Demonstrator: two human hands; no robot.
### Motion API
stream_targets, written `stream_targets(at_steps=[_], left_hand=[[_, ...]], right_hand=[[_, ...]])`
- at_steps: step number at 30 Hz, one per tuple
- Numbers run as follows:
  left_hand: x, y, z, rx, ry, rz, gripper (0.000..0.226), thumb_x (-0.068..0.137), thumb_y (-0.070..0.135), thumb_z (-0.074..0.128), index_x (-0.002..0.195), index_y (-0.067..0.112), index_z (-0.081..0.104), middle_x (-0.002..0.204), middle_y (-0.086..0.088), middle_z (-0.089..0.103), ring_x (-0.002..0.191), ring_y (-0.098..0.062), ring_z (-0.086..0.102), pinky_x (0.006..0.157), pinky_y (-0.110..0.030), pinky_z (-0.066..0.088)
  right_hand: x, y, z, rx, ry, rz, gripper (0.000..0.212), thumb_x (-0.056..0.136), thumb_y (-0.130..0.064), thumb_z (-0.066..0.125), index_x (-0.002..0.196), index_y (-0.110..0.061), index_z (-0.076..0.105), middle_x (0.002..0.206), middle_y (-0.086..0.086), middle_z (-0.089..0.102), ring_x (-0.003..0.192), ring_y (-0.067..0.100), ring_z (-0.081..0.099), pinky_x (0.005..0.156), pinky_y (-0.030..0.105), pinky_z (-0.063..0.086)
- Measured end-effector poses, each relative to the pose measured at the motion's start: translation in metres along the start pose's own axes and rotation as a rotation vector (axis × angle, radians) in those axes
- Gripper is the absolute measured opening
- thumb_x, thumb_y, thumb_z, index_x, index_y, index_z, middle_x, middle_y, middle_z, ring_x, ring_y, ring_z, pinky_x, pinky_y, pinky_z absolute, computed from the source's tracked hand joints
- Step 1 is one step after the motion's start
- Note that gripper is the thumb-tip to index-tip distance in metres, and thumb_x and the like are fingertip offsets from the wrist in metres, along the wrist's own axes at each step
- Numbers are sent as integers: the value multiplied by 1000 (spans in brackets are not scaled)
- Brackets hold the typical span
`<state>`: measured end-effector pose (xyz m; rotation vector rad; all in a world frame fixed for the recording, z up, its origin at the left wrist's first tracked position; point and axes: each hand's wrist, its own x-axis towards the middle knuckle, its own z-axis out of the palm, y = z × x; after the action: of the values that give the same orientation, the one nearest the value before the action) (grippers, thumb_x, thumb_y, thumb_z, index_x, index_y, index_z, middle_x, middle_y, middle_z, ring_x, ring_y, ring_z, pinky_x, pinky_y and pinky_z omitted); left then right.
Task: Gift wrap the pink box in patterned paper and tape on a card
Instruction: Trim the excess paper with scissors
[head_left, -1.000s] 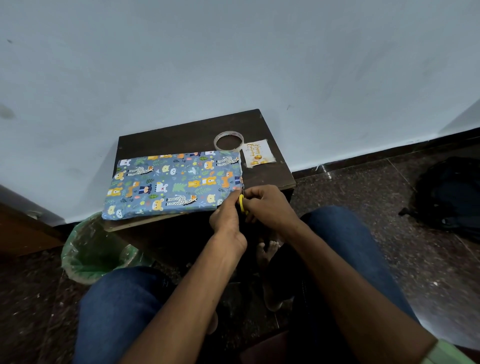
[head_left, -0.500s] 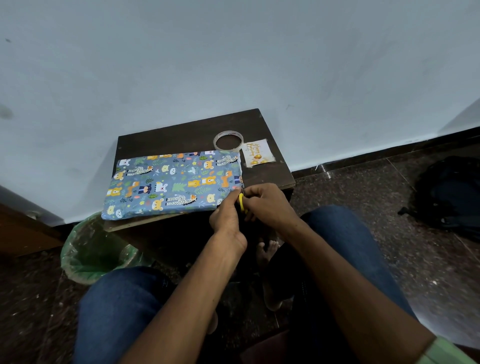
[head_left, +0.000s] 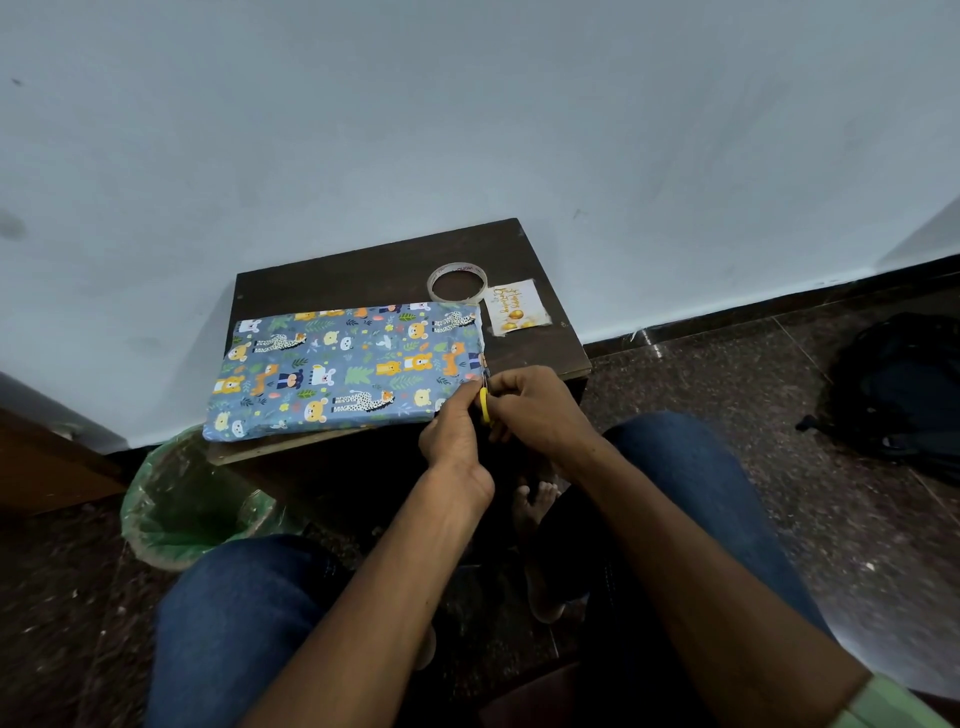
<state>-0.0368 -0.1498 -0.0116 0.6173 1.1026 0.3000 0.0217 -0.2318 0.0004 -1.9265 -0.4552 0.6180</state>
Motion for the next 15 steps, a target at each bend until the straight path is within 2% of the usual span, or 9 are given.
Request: stream_targets(at_steps=[5, 8, 12, 15], left_hand=[[2, 0, 0, 9, 8, -5, 38, 80, 26, 88, 110, 2, 80, 113, -23, 78, 77, -33, 69, 67, -38, 60], [1, 0, 0, 18, 0, -9, 39, 80, 26, 88, 109, 2, 80, 108, -23, 78, 70, -32, 69, 61, -35, 60], [1, 0, 0, 4, 0, -8, 41, 80, 26, 88, 111, 1, 79, 97, -20, 77, 67, -31, 67, 62, -36, 59], [1, 0, 0, 4, 11, -3, 39, 80, 27, 88, 110, 2, 80, 101, -21, 78, 70, -32, 69, 63, -36, 60]], right_hand=[[0, 0, -1, 20, 3, -4, 19, 88, -11, 63, 84, -16, 80, 70, 8, 76, 58, 17, 71, 65, 33, 63], [1, -1, -1, 23, 4, -3, 19, 87, -11, 63, 82, -17, 81, 70, 8, 76, 58, 17, 70, 61, 31, 61], [2, -1, 0, 31, -2, 6, 20, 88, -8, 63, 83, -15, 81, 71, 9, 76, 57, 17, 70, 59, 28, 59], [2, -1, 0, 44, -5, 11, 18, 89, -10, 63, 85, -15, 81, 73, 10, 76, 59, 18, 70, 60, 28, 60]])
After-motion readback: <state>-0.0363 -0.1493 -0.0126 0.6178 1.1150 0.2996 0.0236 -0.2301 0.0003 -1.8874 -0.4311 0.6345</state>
